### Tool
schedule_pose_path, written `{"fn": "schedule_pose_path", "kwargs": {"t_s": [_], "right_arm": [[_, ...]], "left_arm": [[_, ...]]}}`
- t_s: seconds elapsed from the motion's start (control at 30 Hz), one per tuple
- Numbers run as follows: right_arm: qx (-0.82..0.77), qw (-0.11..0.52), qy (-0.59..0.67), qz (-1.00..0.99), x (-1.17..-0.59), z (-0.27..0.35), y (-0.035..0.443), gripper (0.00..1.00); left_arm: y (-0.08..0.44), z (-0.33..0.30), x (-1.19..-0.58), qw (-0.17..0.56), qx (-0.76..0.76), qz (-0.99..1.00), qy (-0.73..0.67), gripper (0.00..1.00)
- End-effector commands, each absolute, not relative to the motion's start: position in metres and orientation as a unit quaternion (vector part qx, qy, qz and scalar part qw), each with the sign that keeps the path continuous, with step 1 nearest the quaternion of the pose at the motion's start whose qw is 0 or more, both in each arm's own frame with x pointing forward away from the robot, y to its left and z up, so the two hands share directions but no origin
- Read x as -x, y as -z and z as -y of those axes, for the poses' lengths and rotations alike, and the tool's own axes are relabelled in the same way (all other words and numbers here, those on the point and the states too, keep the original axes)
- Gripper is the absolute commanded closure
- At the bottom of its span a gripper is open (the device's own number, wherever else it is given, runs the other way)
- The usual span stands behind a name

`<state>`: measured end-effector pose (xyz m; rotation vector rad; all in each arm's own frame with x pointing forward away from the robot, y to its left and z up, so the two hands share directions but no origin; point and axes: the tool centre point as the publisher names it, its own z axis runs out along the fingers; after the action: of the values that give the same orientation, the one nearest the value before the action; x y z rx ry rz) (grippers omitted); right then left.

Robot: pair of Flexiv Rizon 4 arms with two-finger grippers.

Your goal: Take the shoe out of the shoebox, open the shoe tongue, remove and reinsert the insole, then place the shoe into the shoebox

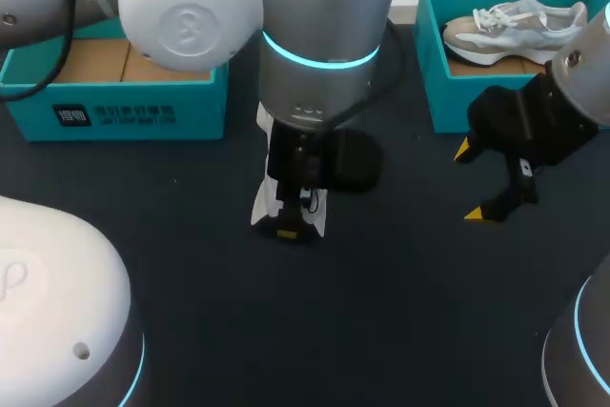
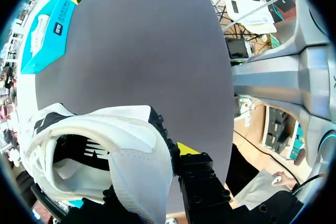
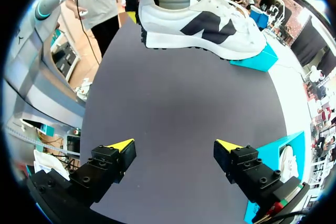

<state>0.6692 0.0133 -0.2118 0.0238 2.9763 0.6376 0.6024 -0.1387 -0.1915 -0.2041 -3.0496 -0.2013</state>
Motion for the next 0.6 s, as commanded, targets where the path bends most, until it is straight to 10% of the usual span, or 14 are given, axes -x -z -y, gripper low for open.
{"fn": "schedule_pose_path", "kwargs": {"t_s": [0.03,0.6], "right_arm": [[-0.008,0.048,-0.209,-0.977,-0.670,-0.014,0.213,0.00],[-0.008,0.048,-0.209,-0.977,-0.670,-0.014,0.213,0.00]], "left_arm": [[0.186,0.126,-0.613,0.059,0.081,0.993,0.063,1.00],[0.150,0.041,-0.713,0.060,0.112,0.991,0.033,1.00]]}}
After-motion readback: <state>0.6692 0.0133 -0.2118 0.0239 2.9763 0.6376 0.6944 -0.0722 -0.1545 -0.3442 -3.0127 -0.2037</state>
